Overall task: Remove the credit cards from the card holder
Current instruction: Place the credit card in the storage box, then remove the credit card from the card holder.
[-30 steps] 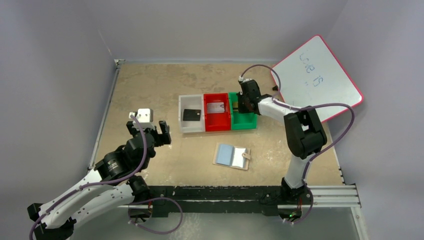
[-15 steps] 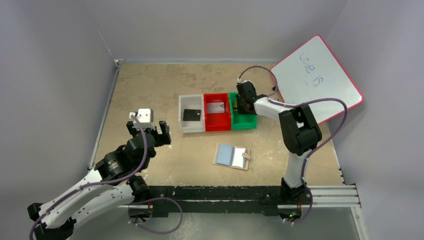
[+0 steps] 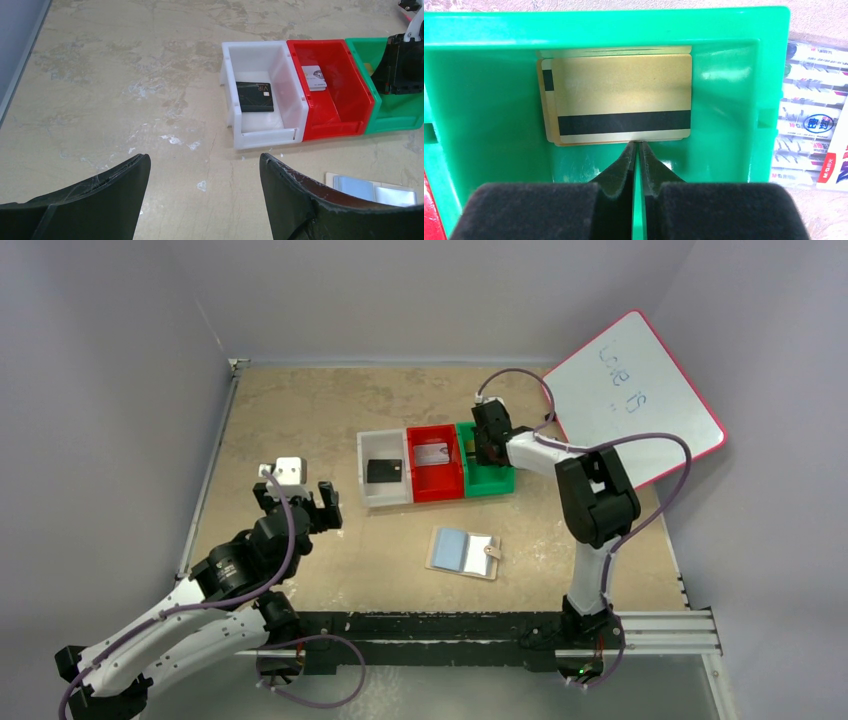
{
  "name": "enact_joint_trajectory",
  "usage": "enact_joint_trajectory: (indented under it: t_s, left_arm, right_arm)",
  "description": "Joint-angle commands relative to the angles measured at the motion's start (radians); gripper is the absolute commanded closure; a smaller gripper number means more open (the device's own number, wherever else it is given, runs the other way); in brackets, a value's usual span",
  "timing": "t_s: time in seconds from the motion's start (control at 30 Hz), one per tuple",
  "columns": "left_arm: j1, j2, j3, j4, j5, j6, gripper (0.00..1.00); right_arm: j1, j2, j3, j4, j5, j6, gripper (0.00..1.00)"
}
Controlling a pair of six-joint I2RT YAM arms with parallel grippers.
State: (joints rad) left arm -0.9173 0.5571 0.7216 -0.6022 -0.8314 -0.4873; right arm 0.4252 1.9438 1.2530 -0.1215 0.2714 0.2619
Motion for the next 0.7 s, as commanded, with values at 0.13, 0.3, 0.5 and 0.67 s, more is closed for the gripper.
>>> enact_joint_trajectory:
  t_s: [0.13,0.3,0.5,0.67]
  left_arm:
    - [0.002,0.015,0.030,0.009,-0.026,-0.017,0.20]
    - [0.003,0.020,0.033,0.009,-0.027,-0.017,0.20]
    - [0.003,0.017,0.042,-0.016,-0.059,-0.034,0.21]
    - [0.001,-0.021,0.046,-0.044,-0.128,-0.069,0.21]
  right_arm:
    - [0.006,-0.203,-0.041,-0.005,-0.025,0.008,0.87]
    - [0.008,-0.373,-0.070,-0.016,-0.054,0.005,0.83]
    - [0.014,-0.668,-0.209,0.072,-0.034,0.009,0.77]
    - [0.013,-0.854,-0.427,0.176,0.003,0.165,0.66]
